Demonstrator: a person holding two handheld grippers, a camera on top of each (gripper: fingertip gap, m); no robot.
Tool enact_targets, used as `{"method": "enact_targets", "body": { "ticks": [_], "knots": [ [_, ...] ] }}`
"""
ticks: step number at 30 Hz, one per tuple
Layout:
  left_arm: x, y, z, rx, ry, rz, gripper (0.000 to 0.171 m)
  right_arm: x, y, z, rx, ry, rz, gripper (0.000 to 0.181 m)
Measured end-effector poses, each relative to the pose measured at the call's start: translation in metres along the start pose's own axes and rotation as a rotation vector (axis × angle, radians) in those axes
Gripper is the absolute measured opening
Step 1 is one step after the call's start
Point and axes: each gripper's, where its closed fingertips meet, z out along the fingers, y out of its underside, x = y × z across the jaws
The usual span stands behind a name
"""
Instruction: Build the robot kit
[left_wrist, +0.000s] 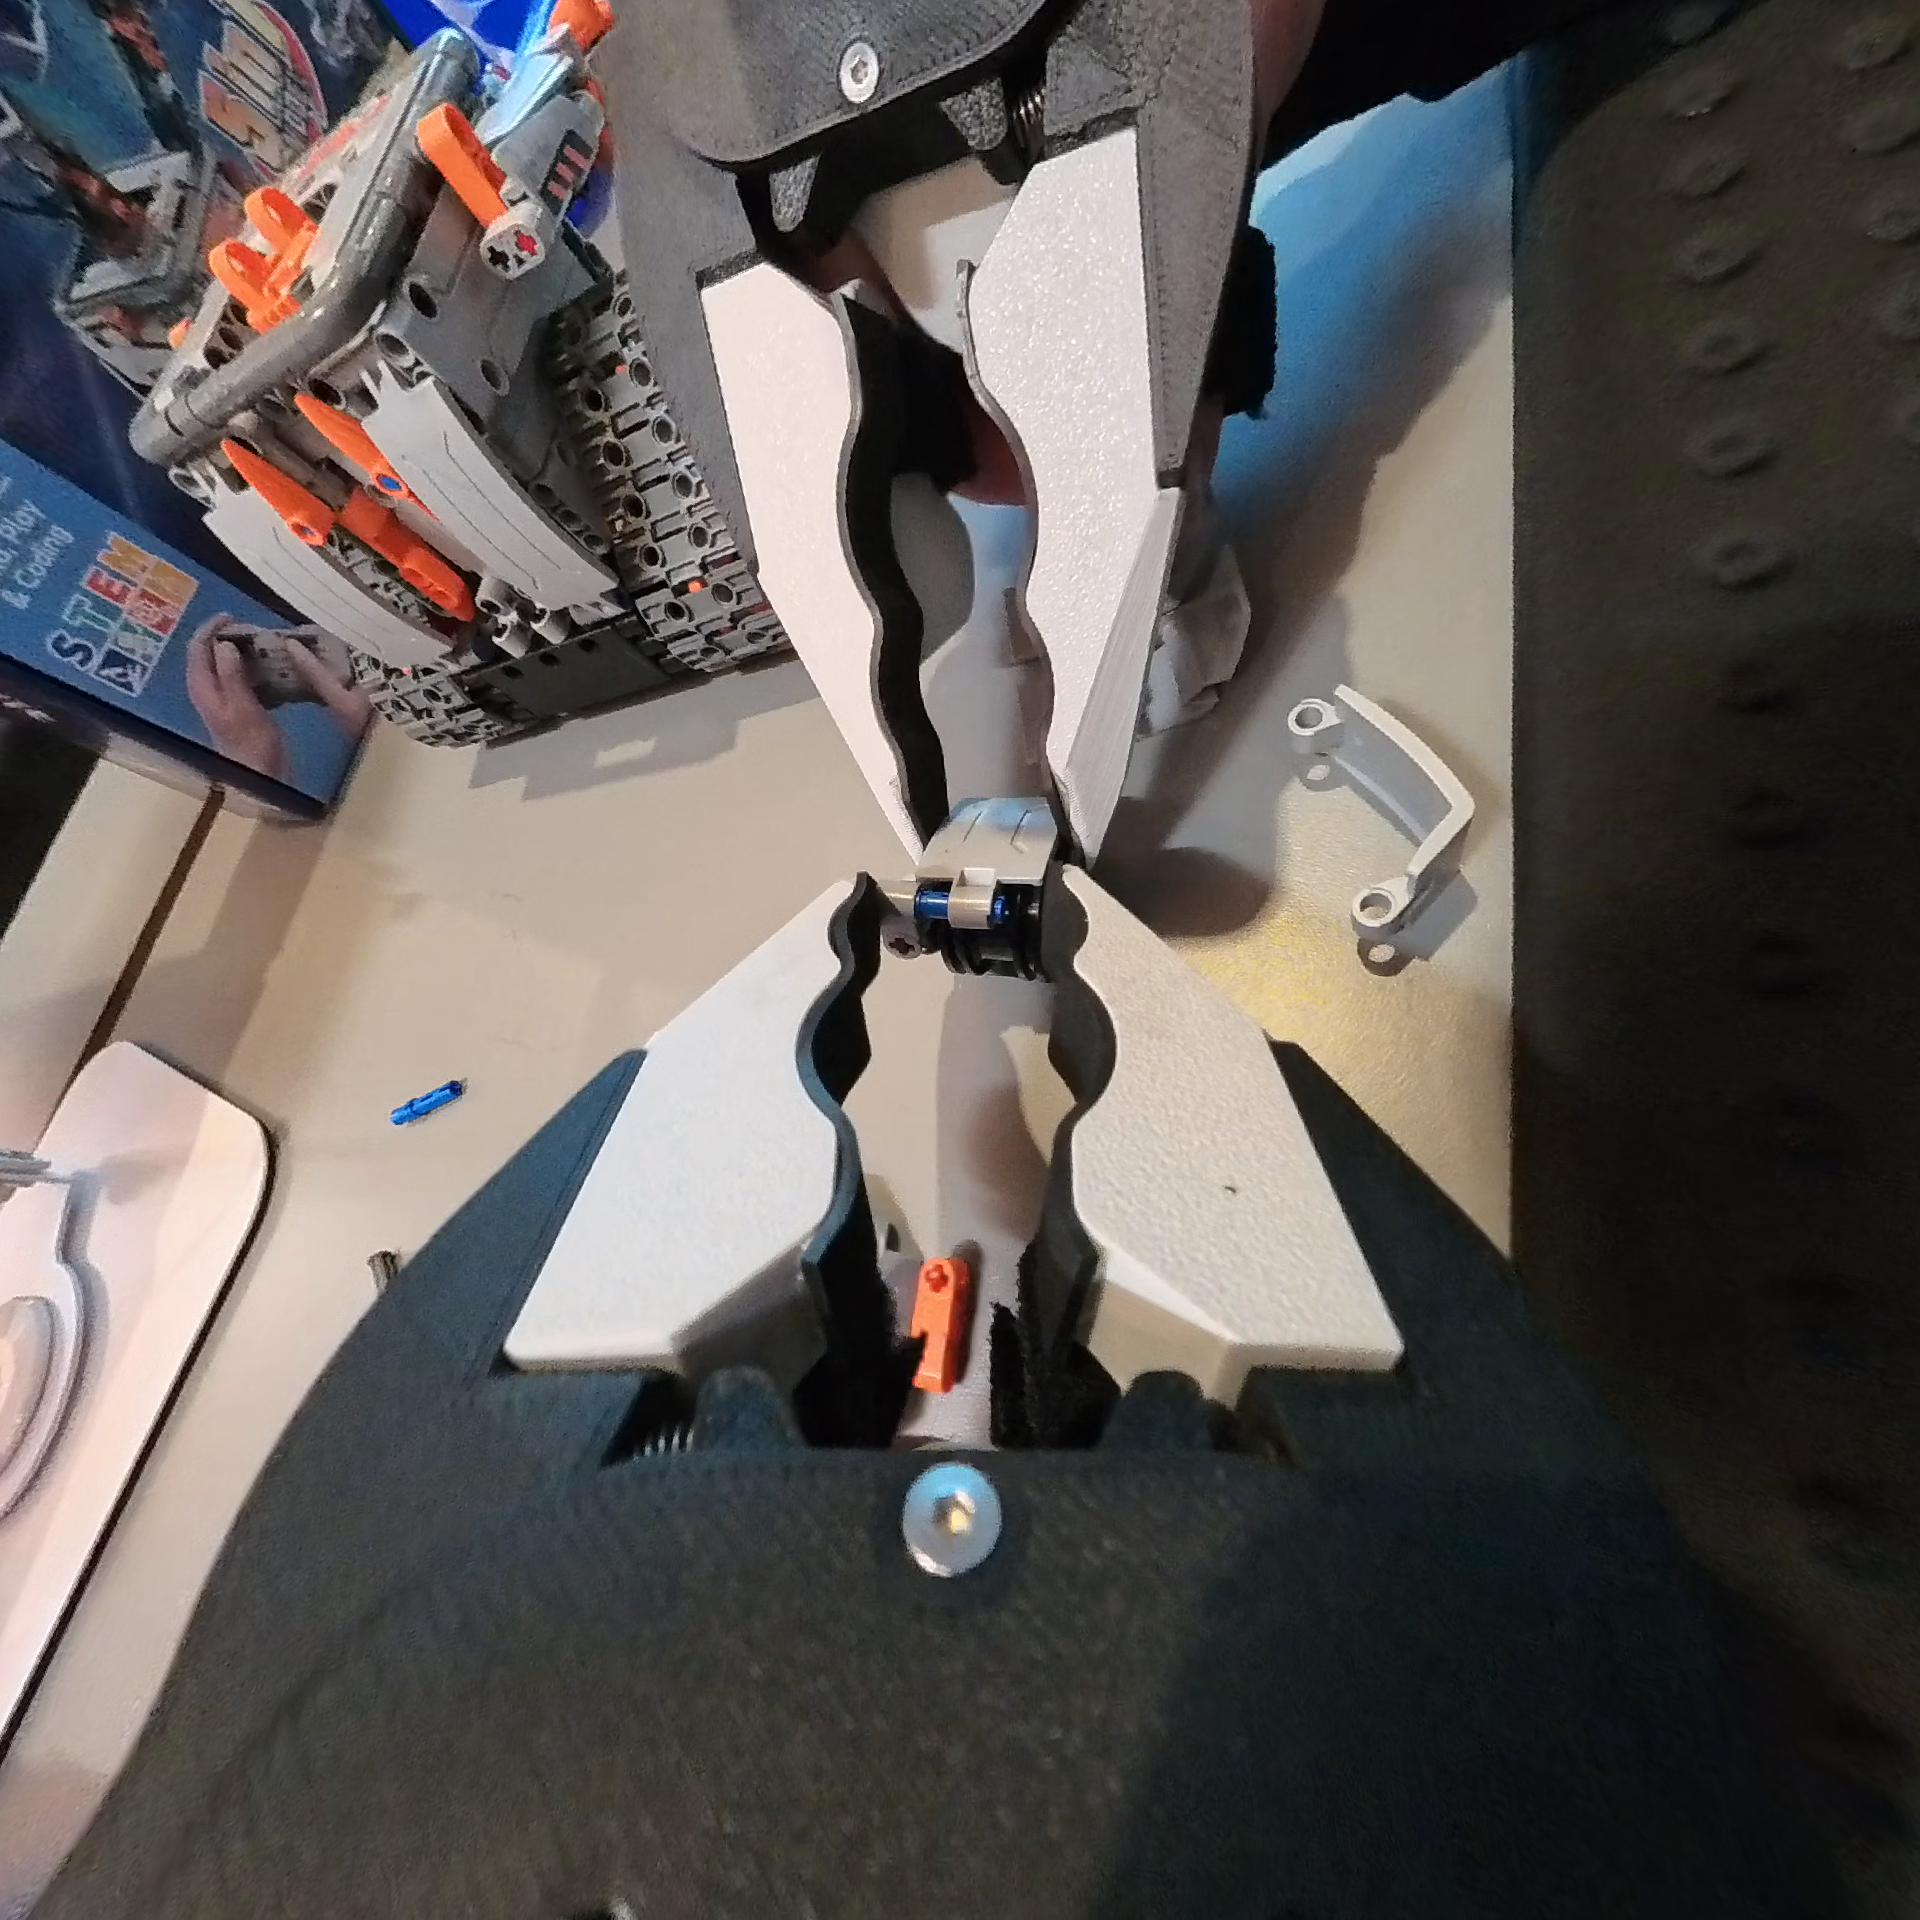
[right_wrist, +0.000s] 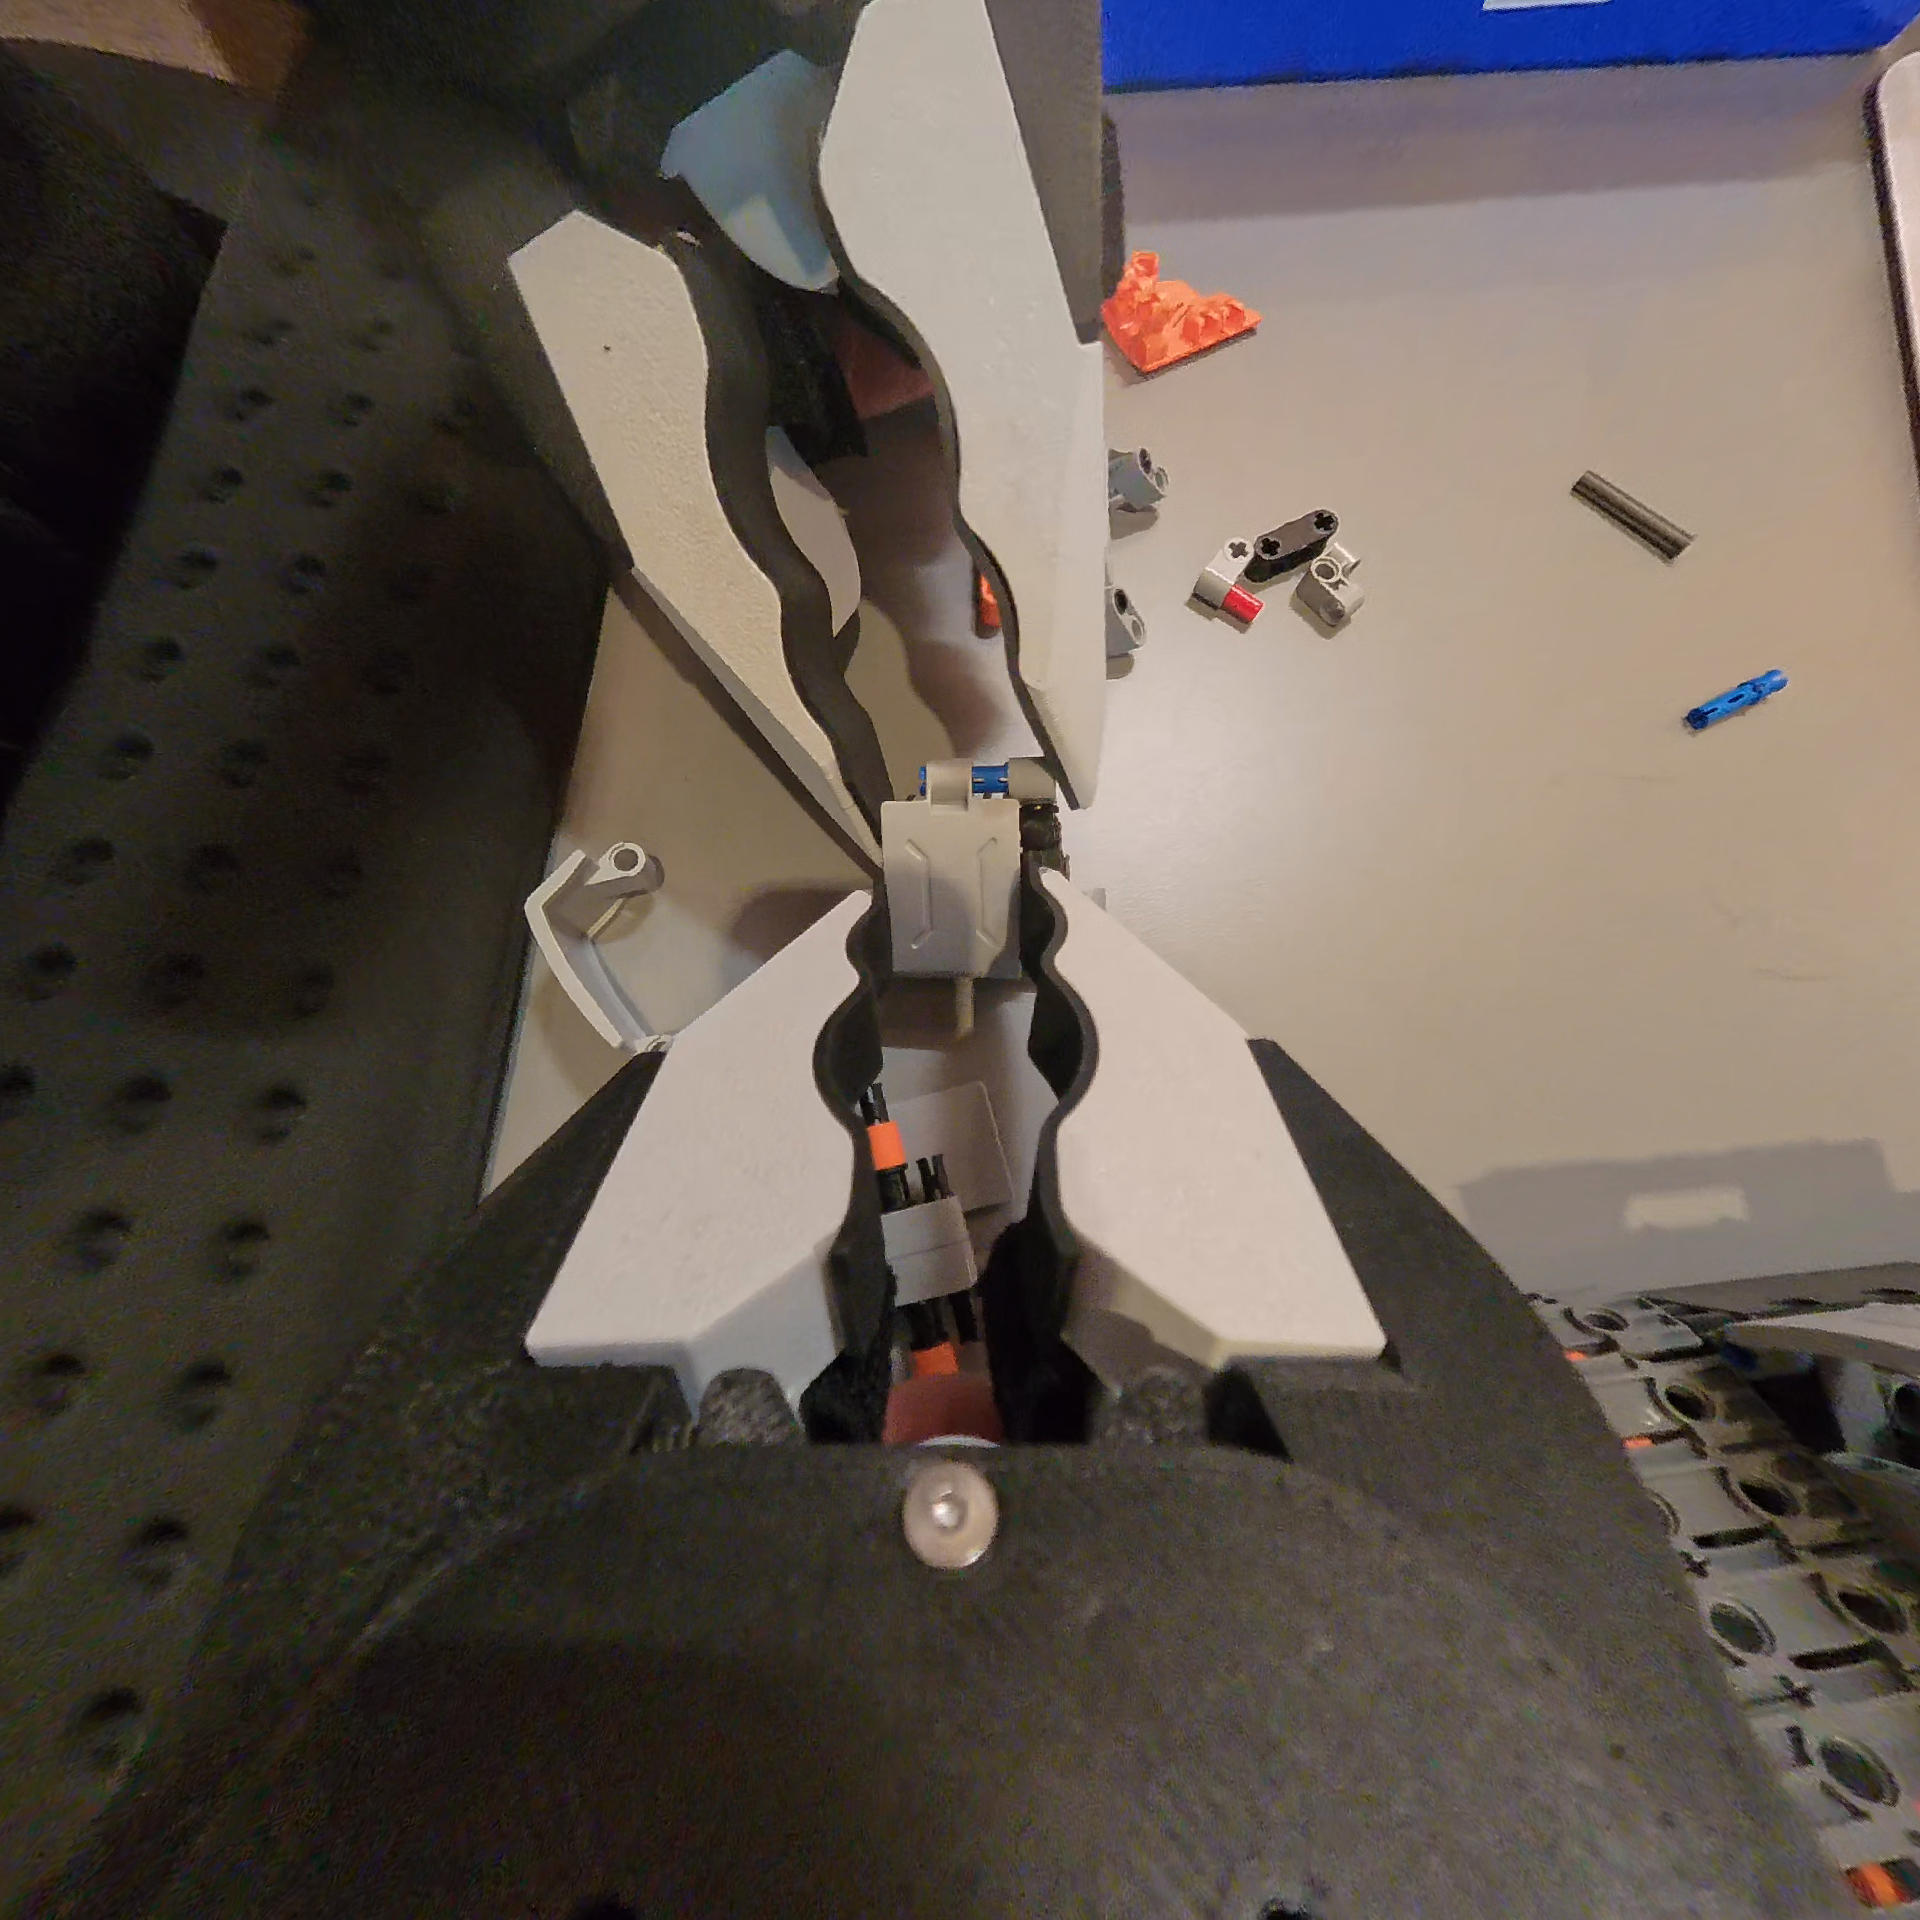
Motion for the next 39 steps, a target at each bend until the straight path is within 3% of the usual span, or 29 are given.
{"method": "enact_targets", "body": {
  "ticks": [6, 11, 25, 39],
  "knots": [
    [-0.001, 0.0, 0.001, -0.01, -0.03, -0.004, 0.029, 0.002, 0.001, -0.001, 0.0, 0.003, 0.014, 0.021],
    [-0.004, 0.001, 0.002, -0.022, -0.042, 0.034, 0.03, 0.0, -0.011, -0.009, 0.044, 0.055, -0.076, 0.027],
    [-0.005, 0.001, 0.003, -0.015, -0.029, 0.03, 0.03, 0.005, -0.009, -0.006, 0.017, 0.111, -0.144, 0.021],
    [-0.009, 0.002, 0.004, -0.037, -0.042, 0.041, 0.028, 0.01, -0.009, -0.005, 0.044, 0.097, -0.082, 0.02]
  ]
}}
